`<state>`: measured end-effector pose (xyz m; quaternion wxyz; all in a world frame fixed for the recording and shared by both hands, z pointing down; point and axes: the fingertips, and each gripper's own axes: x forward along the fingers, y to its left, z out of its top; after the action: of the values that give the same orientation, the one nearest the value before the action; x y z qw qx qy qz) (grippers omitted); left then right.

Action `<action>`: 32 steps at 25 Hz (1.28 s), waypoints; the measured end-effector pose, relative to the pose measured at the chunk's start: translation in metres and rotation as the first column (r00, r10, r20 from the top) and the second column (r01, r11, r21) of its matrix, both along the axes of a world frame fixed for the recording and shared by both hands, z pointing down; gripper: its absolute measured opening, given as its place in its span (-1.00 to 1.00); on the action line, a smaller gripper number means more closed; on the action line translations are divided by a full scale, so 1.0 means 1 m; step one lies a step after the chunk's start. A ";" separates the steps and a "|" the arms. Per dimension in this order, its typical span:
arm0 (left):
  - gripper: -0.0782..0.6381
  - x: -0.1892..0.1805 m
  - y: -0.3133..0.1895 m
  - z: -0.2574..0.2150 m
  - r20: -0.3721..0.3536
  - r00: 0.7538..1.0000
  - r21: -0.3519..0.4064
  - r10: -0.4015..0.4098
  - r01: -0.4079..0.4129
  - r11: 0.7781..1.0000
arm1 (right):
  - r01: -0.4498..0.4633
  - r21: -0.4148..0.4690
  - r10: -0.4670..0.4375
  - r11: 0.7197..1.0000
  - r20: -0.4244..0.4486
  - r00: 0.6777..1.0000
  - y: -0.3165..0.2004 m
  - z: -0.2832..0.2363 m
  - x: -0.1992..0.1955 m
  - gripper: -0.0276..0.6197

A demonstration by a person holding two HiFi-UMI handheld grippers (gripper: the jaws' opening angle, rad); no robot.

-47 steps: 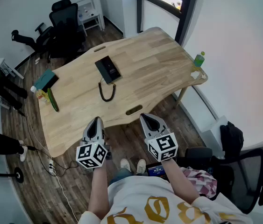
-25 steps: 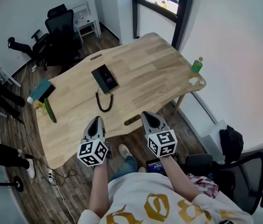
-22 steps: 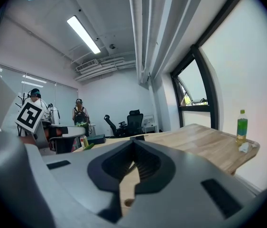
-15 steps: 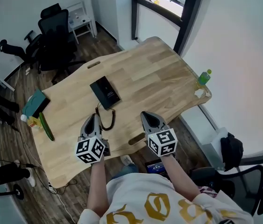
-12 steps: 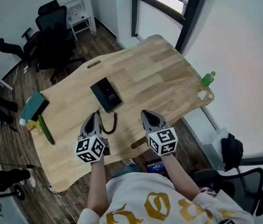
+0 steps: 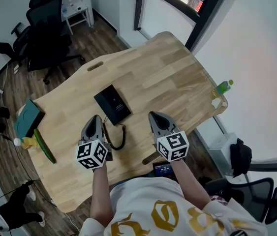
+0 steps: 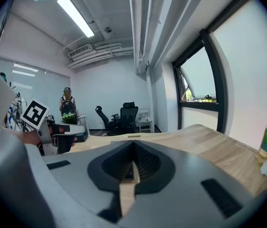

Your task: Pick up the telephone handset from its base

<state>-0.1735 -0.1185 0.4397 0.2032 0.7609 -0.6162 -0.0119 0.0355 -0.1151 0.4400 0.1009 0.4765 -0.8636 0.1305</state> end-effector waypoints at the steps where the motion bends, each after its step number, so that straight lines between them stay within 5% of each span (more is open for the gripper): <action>1: -0.77 0.000 -0.001 0.001 -0.002 1.000 -0.002 0.000 0.000 1.000 | -0.001 0.009 0.001 1.000 -0.006 1.000 -0.001 -0.002 -0.001 -0.90; 21: -0.77 -0.018 -0.020 0.038 -0.012 0.998 -0.075 -0.054 0.053 0.996 | 0.069 0.048 -0.068 0.996 -0.018 0.998 -0.030 0.005 -0.028 -0.90; 32: -0.77 -0.020 -0.038 0.087 -0.035 0.996 -0.204 -0.080 0.072 0.976 | 0.117 -0.048 -0.119 0.992 -0.047 0.992 -0.059 0.047 -0.041 -0.90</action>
<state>-0.1931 -0.1561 0.5269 0.2921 0.7117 -0.6383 0.0268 -0.0051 -0.1745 0.4874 0.1406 0.4254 -0.8842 0.1321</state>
